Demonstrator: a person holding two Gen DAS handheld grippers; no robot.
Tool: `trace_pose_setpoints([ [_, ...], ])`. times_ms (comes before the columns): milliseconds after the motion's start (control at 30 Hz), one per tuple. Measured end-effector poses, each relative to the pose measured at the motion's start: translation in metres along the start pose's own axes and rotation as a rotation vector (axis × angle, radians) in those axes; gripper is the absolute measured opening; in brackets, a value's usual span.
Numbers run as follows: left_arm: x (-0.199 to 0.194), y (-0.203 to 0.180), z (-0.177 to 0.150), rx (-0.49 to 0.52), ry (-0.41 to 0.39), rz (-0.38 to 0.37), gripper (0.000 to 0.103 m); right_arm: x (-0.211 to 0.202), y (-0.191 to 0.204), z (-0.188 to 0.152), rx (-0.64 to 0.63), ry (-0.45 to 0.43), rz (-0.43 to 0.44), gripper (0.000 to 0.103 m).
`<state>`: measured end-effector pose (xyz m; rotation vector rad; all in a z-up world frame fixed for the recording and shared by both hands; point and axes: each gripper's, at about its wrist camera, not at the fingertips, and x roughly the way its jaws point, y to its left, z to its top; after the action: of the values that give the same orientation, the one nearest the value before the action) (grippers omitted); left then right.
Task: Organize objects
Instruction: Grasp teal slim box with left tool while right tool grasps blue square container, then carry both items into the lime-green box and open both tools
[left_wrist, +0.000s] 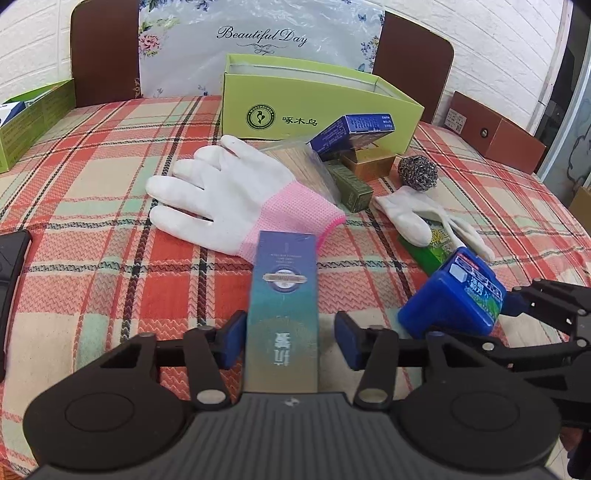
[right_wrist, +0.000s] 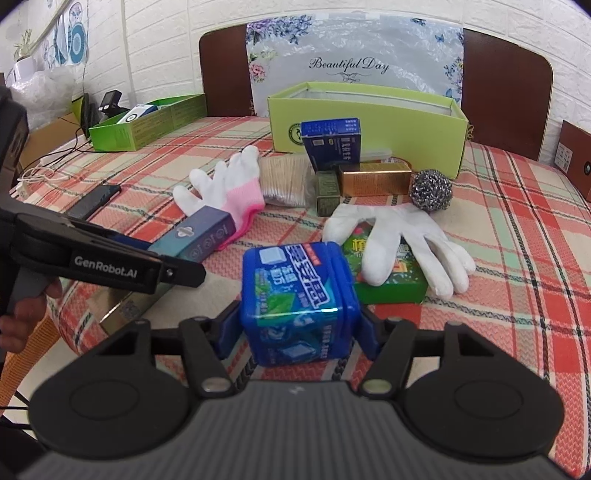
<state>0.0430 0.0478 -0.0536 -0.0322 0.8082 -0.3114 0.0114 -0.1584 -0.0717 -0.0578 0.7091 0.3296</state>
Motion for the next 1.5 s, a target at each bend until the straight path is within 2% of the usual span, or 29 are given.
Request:
trace_pose_setpoints([
  [133,-0.006,0.007,0.001,-0.046,0.014,-0.047,0.041,-0.001,0.000,0.000,0.006,0.003,0.010,0.057],
  [367,-0.037,0.010,0.010,-0.044,-0.018,-0.145,0.041,-0.023,-0.013,0.013,0.096,-0.018,0.132,0.057],
  [600,-0.073,0.014,0.045,0.015,-0.149,-0.156,0.041,-0.048,-0.026,0.041,0.103,-0.120,0.148,0.057],
  [867,-0.078,0.009,0.123,0.039,-0.310,-0.173,0.041,-0.058,-0.054,0.103,0.091,-0.287,0.080,0.057],
  [1033,-0.054,0.003,0.177,0.007,-0.347,-0.195,0.041,-0.035,-0.078,0.151,0.101,-0.339,0.012,0.057],
  [1133,-0.031,-0.002,0.205,0.020,-0.366,-0.164,0.041,-0.012,-0.095,0.178,0.123,-0.336,-0.001,0.057],
  [1267,0.013,0.005,0.241,-0.074,-0.347,-0.158,0.041,0.020,-0.116,0.206,0.148,-0.347,-0.035,0.057],
  [1333,0.037,0.007,0.252,-0.109,-0.333,-0.111,0.041,0.042,-0.120,0.218,0.145,-0.333,-0.067,0.057],
  [1400,0.063,0.008,0.259,-0.102,-0.317,-0.059,0.041,0.065,-0.125,0.227,0.147,-0.297,-0.074,0.057],
  [1500,0.093,0.012,0.267,-0.098,-0.284,-0.036,0.041,0.100,-0.130,0.234,0.129,-0.244,-0.081,0.057],
])
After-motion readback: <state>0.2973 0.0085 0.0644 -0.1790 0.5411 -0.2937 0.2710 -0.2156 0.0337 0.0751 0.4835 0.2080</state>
